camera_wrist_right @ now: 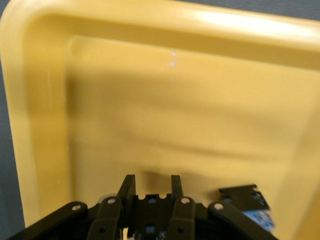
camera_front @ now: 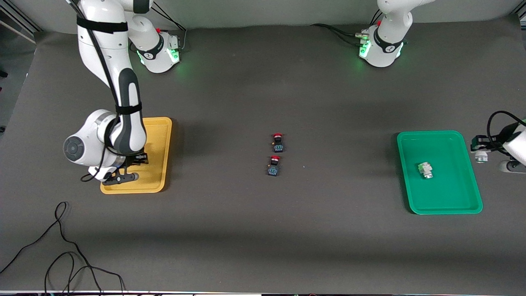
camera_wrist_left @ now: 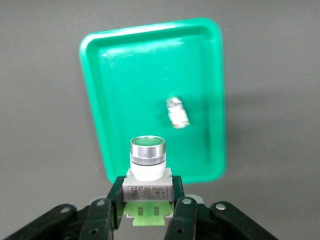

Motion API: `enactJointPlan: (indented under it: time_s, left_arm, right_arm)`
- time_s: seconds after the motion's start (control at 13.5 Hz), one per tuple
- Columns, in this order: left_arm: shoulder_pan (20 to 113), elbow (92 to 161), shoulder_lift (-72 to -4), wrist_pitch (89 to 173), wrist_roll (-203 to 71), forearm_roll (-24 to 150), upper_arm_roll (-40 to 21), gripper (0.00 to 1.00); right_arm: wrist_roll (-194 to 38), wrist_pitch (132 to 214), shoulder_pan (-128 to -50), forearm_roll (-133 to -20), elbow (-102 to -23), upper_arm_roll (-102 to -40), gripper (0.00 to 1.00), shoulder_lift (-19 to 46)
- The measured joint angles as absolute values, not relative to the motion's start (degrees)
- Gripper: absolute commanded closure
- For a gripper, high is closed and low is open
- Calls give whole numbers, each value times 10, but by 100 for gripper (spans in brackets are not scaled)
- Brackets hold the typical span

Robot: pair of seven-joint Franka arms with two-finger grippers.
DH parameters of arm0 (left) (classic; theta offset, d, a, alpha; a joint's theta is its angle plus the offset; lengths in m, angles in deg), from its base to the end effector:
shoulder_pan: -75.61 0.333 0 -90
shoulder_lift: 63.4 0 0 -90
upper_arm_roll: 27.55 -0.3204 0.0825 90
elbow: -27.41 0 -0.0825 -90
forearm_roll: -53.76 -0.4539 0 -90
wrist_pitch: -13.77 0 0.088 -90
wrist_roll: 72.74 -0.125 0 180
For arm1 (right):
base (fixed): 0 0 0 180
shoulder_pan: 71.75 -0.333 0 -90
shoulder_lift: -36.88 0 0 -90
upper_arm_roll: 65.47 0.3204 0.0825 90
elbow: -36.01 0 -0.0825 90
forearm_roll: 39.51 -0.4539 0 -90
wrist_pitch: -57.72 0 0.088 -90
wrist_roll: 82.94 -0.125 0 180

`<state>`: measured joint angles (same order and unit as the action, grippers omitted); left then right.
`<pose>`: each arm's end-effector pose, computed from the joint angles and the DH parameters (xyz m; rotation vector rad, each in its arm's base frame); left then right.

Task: Place green and yellow buttons in trays
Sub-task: 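Place the black button in the yellow tray while the left places the green button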

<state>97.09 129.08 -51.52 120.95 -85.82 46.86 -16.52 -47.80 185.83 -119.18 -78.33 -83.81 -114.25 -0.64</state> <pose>0.6553 0.1374 0.3925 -3.0831 0.1323 0.1844 0.5932 -0.0247 0.1191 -3.0762 -0.2295 0.2702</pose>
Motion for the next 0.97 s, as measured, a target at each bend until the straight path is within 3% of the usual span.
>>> enactJointPlan:
  time_s: [0.07,0.3,0.59,0.67,0.74,0.82,0.89,0.97]
  left_arm:
    - [980,1322,-510,1254,-860,466,-165,83]
    - [1005,1420,-474,1412,-859,453,-164,83]
    - [1049,1445,-386,1524,-861,440,-164,82]
    - [1051,1444,-373,1534,-861,440,-164,75]
    - [1052,1444,-365,1540,-861,440,-164,53]
    - [1052,1444,-361,1545,-861,440,-162,14]
    - [1052,1444,-359,1547,-861,440,-161,0]
    - [1052,1443,-358,1548,-860,440,-160,0]
  right_arm:
    - [-478,1861,-1193,-789,-838,-1139,0,-11]
    - [-478,1861,-1194,-794,-836,-1137,0,-13]
    - [-478,1808,-1196,-797,-822,-1164,0,8]
    - [-478,1776,-1197,-796,-811,-1180,0,20]
    - [-478,1734,-1198,-791,-795,-1199,0,33]
    - [-481,1690,-1198,-783,-773,-1219,0,45]
    - [-491,1641,-1198,-769,-744,-1238,0,56]
    - [-511,1591,-1198,-752,-709,-1255,0,65]
